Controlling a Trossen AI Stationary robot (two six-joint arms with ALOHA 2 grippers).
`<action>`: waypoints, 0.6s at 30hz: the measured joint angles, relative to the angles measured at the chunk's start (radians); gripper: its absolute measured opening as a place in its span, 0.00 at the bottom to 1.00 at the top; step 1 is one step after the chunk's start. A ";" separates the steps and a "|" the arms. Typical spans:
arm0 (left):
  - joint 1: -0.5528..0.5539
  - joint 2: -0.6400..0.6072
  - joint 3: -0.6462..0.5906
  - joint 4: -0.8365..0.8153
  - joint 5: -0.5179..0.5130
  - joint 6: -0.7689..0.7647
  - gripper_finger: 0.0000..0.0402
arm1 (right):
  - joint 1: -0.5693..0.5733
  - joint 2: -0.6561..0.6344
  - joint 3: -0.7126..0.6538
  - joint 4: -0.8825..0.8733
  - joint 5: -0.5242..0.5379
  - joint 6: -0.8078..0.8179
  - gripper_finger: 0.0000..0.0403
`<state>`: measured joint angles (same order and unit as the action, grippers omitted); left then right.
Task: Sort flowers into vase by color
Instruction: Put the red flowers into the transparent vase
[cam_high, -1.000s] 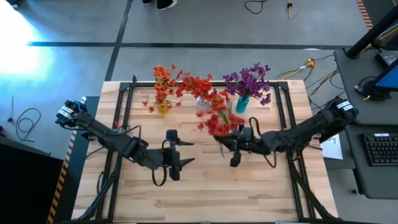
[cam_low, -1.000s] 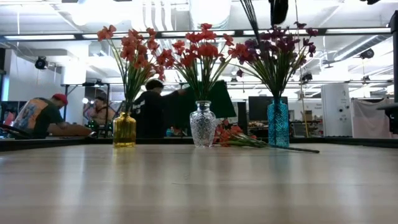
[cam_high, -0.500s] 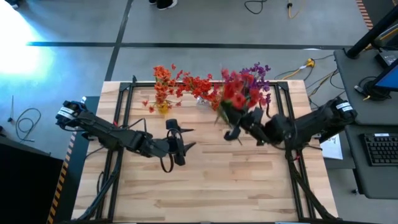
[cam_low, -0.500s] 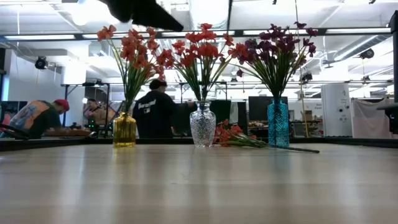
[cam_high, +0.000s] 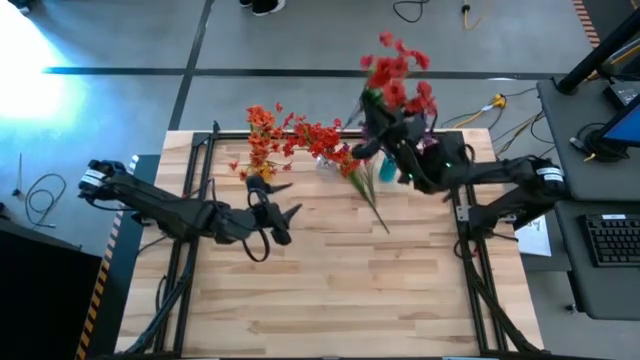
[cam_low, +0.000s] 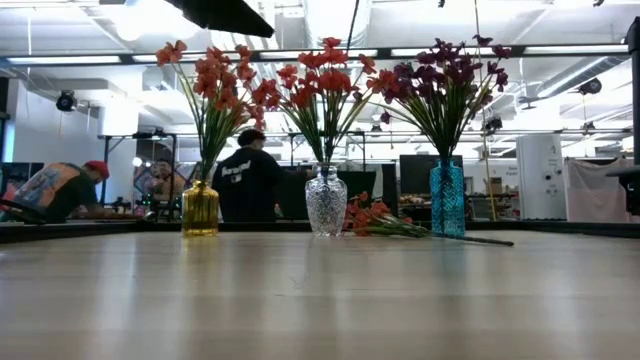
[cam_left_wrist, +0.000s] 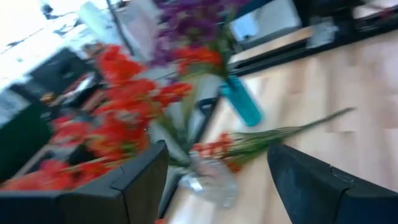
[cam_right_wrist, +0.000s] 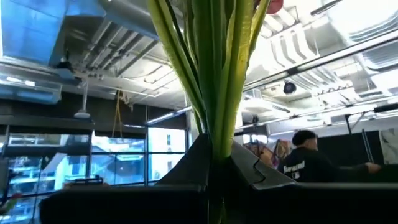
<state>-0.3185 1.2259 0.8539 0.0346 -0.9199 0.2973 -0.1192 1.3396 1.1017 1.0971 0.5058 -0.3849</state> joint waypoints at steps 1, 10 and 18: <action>0.003 -0.007 0.000 -0.001 -0.026 0.006 0.64 | -0.027 0.015 0.008 0.001 -0.017 0.016 0.03; 0.019 -0.045 0.000 -0.092 -0.066 -0.004 0.64 | -0.211 0.154 0.035 0.010 -0.071 0.146 0.03; 0.022 -0.046 -0.007 -0.159 -0.143 -0.033 0.64 | -0.259 0.203 0.012 0.011 -0.073 0.243 0.03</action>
<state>-0.2962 1.1797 0.8466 -0.1244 -1.0634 0.2642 -0.3778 1.5421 1.1139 1.1083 0.4332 -0.1416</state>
